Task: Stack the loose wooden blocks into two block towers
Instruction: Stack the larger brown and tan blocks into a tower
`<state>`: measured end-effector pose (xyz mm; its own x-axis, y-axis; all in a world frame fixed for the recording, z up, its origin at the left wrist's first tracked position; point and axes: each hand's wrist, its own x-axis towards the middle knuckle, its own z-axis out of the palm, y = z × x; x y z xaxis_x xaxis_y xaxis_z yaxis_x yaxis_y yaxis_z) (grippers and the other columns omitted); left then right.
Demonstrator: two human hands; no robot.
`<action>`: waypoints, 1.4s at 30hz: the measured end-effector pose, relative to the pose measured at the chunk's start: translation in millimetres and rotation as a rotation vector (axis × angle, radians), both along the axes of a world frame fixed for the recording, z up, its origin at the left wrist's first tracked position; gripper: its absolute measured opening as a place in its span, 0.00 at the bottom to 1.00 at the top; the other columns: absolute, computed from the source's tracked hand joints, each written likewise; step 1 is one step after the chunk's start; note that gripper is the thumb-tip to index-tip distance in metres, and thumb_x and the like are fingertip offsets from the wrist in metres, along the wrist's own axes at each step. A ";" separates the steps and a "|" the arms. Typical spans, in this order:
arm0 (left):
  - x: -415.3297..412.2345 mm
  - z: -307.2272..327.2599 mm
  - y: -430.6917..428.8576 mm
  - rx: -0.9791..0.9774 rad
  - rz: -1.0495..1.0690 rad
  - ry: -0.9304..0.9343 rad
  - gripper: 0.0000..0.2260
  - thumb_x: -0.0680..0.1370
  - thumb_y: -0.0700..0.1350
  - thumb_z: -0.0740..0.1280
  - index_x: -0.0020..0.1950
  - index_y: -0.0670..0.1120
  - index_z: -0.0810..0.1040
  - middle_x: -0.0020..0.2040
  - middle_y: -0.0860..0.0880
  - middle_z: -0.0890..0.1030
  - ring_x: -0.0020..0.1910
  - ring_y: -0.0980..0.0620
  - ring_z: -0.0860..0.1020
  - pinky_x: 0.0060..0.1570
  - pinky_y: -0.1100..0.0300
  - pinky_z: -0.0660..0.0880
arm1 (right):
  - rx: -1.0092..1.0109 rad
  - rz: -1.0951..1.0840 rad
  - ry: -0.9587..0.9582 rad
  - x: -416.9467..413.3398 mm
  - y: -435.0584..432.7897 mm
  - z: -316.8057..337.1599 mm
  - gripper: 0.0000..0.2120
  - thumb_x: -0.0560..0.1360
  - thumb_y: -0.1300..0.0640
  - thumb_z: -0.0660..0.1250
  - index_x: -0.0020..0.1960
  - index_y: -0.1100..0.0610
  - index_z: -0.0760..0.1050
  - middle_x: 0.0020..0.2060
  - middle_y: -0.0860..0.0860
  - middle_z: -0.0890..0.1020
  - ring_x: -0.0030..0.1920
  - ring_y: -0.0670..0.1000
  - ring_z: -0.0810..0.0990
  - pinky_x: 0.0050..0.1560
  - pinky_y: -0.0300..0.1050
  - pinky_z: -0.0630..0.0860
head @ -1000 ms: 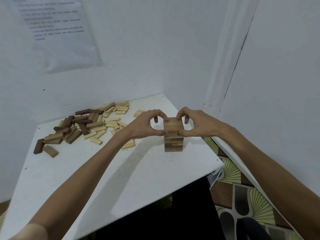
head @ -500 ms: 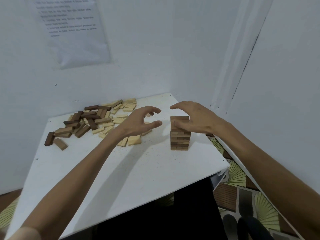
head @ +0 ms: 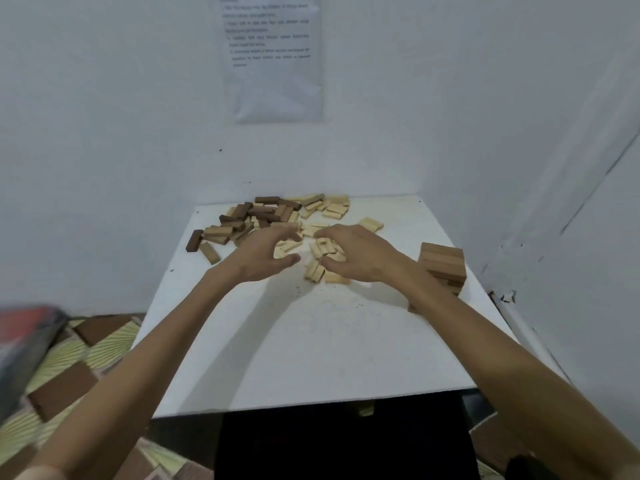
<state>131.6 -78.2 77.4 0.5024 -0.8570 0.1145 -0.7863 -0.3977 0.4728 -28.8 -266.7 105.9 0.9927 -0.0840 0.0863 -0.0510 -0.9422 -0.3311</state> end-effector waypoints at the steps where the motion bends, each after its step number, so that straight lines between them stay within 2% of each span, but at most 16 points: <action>1: 4.6 -1.1 10.6 0.009 0.030 -0.004 0.19 0.80 0.51 0.72 0.69 0.49 0.77 0.66 0.54 0.79 0.64 0.55 0.76 0.63 0.56 0.72 | -0.001 0.016 0.004 8.0 5.8 -1.3 0.26 0.82 0.46 0.66 0.78 0.51 0.68 0.75 0.49 0.73 0.74 0.52 0.70 0.66 0.47 0.70; 7: 32.3 -9.0 58.6 0.016 0.193 -0.006 0.15 0.80 0.49 0.71 0.67 0.48 0.79 0.56 0.55 0.77 0.57 0.56 0.74 0.56 0.60 0.67 | 0.019 0.081 0.031 55.9 26.1 -11.9 0.25 0.82 0.47 0.66 0.76 0.51 0.69 0.75 0.48 0.72 0.74 0.52 0.70 0.69 0.52 0.72; 10: 49.1 -17.2 67.5 0.046 0.240 -0.031 0.12 0.80 0.51 0.71 0.61 0.49 0.79 0.55 0.54 0.80 0.58 0.54 0.76 0.55 0.61 0.65 | 0.042 0.104 0.026 79.8 29.4 -19.1 0.24 0.81 0.48 0.67 0.75 0.52 0.71 0.72 0.49 0.75 0.72 0.52 0.73 0.66 0.51 0.74; 13: 64.3 -24.6 67.7 0.063 0.265 -0.032 0.12 0.79 0.51 0.71 0.60 0.49 0.80 0.55 0.54 0.80 0.58 0.55 0.76 0.59 0.57 0.68 | 0.021 0.102 0.031 104.3 30.9 -25.7 0.23 0.80 0.49 0.67 0.74 0.51 0.73 0.71 0.50 0.77 0.71 0.53 0.73 0.64 0.51 0.74; 17: 80.6 -30.0 58.8 0.066 0.304 0.009 0.12 0.79 0.49 0.71 0.59 0.46 0.81 0.56 0.53 0.79 0.56 0.53 0.75 0.56 0.55 0.71 | 0.000 0.062 0.038 134.9 31.2 -35.5 0.21 0.80 0.51 0.68 0.71 0.54 0.75 0.69 0.52 0.79 0.69 0.55 0.76 0.63 0.53 0.76; 20: 91.0 -33.1 44.8 0.126 0.313 -0.049 0.07 0.78 0.47 0.70 0.50 0.44 0.76 0.51 0.50 0.80 0.50 0.48 0.76 0.56 0.48 0.74 | -0.010 0.017 0.005 155.4 32.2 -46.0 0.16 0.80 0.52 0.67 0.65 0.56 0.79 0.61 0.55 0.83 0.62 0.57 0.80 0.57 0.55 0.79; 22: 96.0 -34.9 36.4 0.159 0.314 -0.055 0.06 0.78 0.45 0.69 0.47 0.47 0.71 0.50 0.50 0.77 0.48 0.48 0.74 0.55 0.47 0.75 | -0.021 -0.017 -0.029 166.7 35.7 -53.6 0.11 0.81 0.53 0.66 0.60 0.56 0.80 0.54 0.55 0.84 0.55 0.57 0.81 0.49 0.52 0.80; 24: 100.7 -39.4 30.2 0.181 0.321 -0.052 0.05 0.78 0.45 0.67 0.49 0.49 0.72 0.51 0.51 0.76 0.49 0.47 0.75 0.52 0.44 0.78 | -0.040 -0.064 -0.063 176.4 41.8 -60.9 0.08 0.81 0.53 0.66 0.54 0.55 0.80 0.49 0.54 0.83 0.50 0.57 0.81 0.41 0.48 0.75; 28: 101.5 -49.2 24.4 0.142 0.354 -0.078 0.08 0.79 0.46 0.65 0.58 0.50 0.78 0.55 0.51 0.77 0.54 0.45 0.76 0.47 0.40 0.79 | -0.034 -0.175 -0.118 191.8 53.5 -72.9 0.11 0.80 0.47 0.68 0.48 0.54 0.75 0.45 0.53 0.82 0.47 0.57 0.80 0.37 0.47 0.72; 32: 99.7 -58.9 25.9 0.075 0.392 -0.080 0.15 0.80 0.40 0.65 0.66 0.50 0.79 0.53 0.51 0.75 0.52 0.47 0.76 0.47 0.42 0.78 | -0.018 -0.228 -0.135 197.5 58.4 -79.0 0.08 0.79 0.53 0.69 0.52 0.58 0.75 0.47 0.56 0.81 0.48 0.58 0.80 0.38 0.48 0.69; 34: 101.8 -63.7 26.8 0.047 0.386 -0.068 0.16 0.80 0.39 0.64 0.67 0.48 0.79 0.54 0.47 0.78 0.51 0.44 0.79 0.48 0.45 0.79 | 0.005 -0.234 -0.152 197.4 55.8 -81.4 0.07 0.78 0.56 0.69 0.52 0.59 0.77 0.45 0.55 0.82 0.47 0.58 0.80 0.38 0.49 0.72; 37: 101.8 -64.3 26.5 0.001 0.364 -0.055 0.21 0.81 0.36 0.63 0.73 0.48 0.77 0.55 0.45 0.80 0.51 0.45 0.79 0.48 0.52 0.77 | 0.044 -0.234 -0.216 194.6 45.5 -83.6 0.07 0.76 0.59 0.68 0.52 0.59 0.80 0.42 0.52 0.81 0.44 0.55 0.80 0.39 0.52 0.80; 42: 97.0 -62.4 26.3 -0.065 0.381 -0.031 0.17 0.81 0.37 0.66 0.69 0.44 0.80 0.54 0.45 0.81 0.51 0.46 0.79 0.47 0.51 0.78 | 0.046 -0.253 -0.292 188.1 18.3 -80.8 0.10 0.78 0.59 0.66 0.57 0.56 0.82 0.49 0.52 0.80 0.52 0.54 0.76 0.45 0.53 0.79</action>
